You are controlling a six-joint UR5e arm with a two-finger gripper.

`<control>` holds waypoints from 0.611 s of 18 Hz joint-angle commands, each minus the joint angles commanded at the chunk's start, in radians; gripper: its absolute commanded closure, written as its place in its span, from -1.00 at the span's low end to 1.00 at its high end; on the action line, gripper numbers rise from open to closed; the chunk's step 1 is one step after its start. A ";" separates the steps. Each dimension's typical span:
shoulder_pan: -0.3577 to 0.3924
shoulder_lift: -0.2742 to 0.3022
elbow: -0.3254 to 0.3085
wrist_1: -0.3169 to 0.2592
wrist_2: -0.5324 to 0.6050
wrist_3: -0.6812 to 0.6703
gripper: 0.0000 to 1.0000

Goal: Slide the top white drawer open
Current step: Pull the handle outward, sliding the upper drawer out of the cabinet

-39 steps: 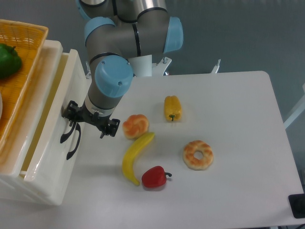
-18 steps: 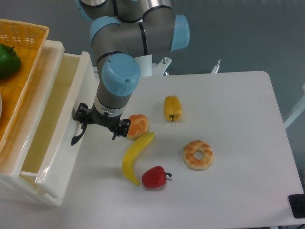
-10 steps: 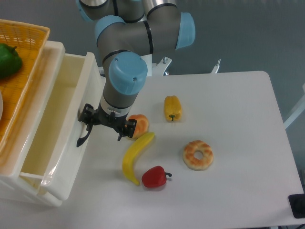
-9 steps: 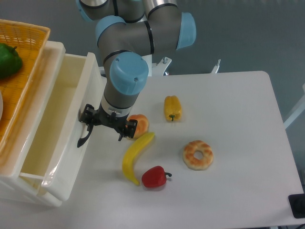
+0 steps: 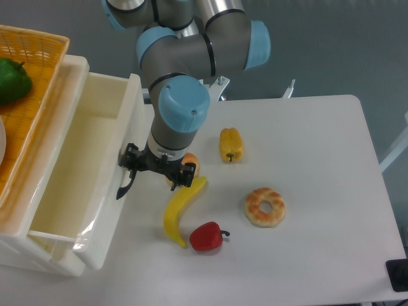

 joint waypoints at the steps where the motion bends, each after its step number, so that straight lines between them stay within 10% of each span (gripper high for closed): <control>1: 0.006 0.000 0.000 -0.003 0.000 0.012 -1.00; 11: 0.041 -0.012 0.026 0.008 -0.002 0.028 -1.00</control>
